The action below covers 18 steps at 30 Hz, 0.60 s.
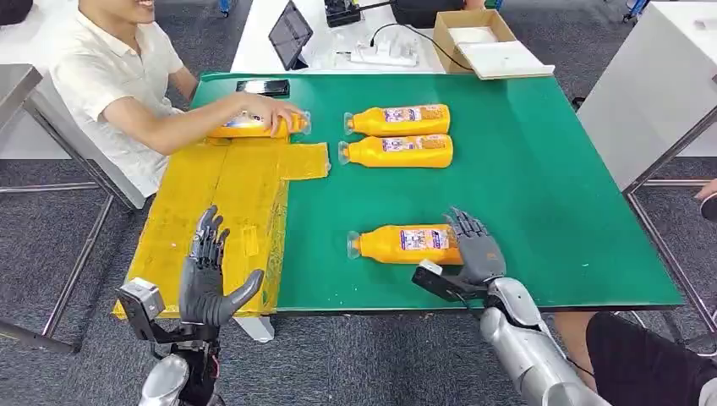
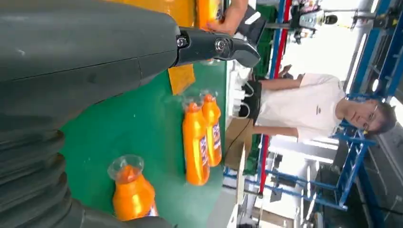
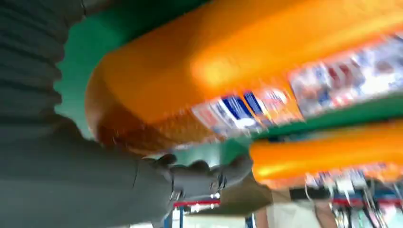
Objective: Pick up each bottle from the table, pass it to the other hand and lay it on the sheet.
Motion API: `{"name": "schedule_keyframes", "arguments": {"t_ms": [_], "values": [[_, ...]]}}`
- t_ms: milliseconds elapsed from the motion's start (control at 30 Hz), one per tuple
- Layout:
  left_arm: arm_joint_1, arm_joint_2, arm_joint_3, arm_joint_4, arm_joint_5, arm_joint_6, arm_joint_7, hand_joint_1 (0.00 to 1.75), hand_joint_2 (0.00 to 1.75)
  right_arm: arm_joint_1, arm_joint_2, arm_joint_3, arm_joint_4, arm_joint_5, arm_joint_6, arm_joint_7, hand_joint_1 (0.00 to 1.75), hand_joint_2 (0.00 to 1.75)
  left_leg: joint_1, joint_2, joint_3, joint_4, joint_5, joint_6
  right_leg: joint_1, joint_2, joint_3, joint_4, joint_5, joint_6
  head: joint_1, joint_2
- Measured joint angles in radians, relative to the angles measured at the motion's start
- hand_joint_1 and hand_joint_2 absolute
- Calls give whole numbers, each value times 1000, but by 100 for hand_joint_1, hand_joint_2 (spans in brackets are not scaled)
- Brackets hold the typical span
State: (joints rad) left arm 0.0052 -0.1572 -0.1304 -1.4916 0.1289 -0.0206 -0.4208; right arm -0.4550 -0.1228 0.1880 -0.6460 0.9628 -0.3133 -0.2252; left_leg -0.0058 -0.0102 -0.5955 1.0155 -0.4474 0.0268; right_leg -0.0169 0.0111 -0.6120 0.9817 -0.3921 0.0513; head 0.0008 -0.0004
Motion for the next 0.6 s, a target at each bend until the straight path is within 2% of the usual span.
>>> {"name": "schedule_keyframes", "arguments": {"t_ms": [167, 367, 400, 433, 467, 600], "values": [[-1, 0, -8, -2, 18, -22, 10, 0, 175, -93, -7, 48, 69, 56, 97, 76, 0, 175, 0, 0, 1, 0, 0, 0, 0, 0, 0, 0, 0, 0, 0, 0], [2, 2, -13, -3, 0, -35, 12, 0, 175, -154, -13, 98, 113, 80, 155, 97, 0, 175, 0, 0, 1, 0, 1, 1, 0, 0, 1, 0, 0, 0, 0, 0], [4, 3, -15, -4, -4, -40, 11, 0, 175, -162, -14, 105, 119, 81, 168, 97, 138, 175, 0, 0, 1, 0, 1, 1, 0, 0, 1, 0, 0, 0, 0, 0], [8, 3, -15, -4, -6, -43, 10, 0, 175, -168, -16, 110, 123, 81, 176, 96, 161, 175, 0, 0, 1, 0, 1, 1, 0, 0, 1, 0, 0, 0, 0, 0], [11, 3, -15, -4, -10, -46, 9, 0, 175, -174, -18, 117, 128, 81, 185, 96, 168, 175, 0, 0, 1, 0, 1, 1, 0, 0, 1, 0, 0, 0, 0, 0], [16, 4, -16, -4, -19, -56, 9, 0, 175, -193, -26, 138, 143, 69, 228, 72, 169, 175, 0, 0, 1, 0, 0, 1, 0, 0, 1, 0, 0, 0, 0, 0]]}}
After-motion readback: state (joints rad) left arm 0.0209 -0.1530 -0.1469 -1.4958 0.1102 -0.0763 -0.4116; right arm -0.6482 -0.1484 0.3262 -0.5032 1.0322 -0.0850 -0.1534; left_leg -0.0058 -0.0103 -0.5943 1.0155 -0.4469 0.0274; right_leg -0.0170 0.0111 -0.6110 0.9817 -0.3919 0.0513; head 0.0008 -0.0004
